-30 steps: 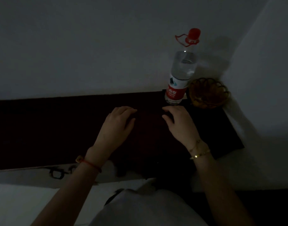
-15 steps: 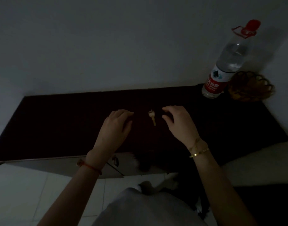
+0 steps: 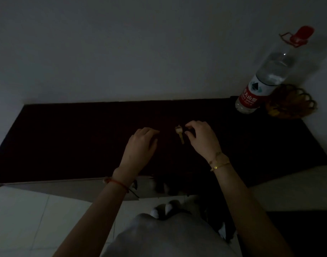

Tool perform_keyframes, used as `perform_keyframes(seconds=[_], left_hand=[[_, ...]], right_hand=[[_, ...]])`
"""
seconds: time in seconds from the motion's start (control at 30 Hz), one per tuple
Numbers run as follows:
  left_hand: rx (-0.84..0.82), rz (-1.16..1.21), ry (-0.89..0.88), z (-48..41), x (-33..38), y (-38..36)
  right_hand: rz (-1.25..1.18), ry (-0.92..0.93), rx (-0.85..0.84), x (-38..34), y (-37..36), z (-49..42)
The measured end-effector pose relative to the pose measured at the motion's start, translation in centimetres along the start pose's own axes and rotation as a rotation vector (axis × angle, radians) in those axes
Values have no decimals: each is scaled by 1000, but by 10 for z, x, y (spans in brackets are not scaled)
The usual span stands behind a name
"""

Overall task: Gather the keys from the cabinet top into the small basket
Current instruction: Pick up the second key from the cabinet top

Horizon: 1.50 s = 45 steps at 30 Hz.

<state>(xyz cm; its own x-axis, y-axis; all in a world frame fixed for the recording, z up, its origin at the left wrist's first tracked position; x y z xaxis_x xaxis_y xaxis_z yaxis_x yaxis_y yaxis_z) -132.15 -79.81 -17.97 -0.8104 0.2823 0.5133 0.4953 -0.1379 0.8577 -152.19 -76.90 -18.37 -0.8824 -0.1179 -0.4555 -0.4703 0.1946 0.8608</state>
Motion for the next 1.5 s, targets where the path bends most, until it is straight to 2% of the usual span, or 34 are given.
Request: perform_keyframes(seconds=[0.37, 0.73, 0.93, 1.13, 1.3, 1.5], left_hand=[[-44, -25, 25, -39, -2, -48], [-81, -75, 39, -60, -3, -72], [-112, 82, 96, -69, -4, -85], [-291, 310, 245, -80, 0, -94], [-274, 511, 317, -85, 6, -91], [-367, 736, 428, -86, 2, -90]], right_hand=[[3, -74, -173, 39, -46, -59], [-81, -189, -235, 57, -69, -80], [-268, -233, -152, 66, -65, -78], [-502, -265, -74, 68, -55, -76], [-656, -292, -10, 66, -45, -73], [-871, -292, 68, 60, -28, -65]])
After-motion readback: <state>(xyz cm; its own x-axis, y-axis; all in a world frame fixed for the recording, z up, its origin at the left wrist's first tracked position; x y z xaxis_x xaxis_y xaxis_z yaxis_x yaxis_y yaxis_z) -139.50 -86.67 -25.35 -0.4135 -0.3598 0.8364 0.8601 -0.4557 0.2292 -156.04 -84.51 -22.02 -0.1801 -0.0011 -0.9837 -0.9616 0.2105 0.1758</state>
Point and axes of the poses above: each hand's wrist, its own z-axis away from the middle knuckle, its own y-axis out of the back of the hand, x = y × z, the point moved 5 cm from there along -z, towards the middle knuckle, and after that the axes turned 14 degrees about y, right-handed, at the moved point
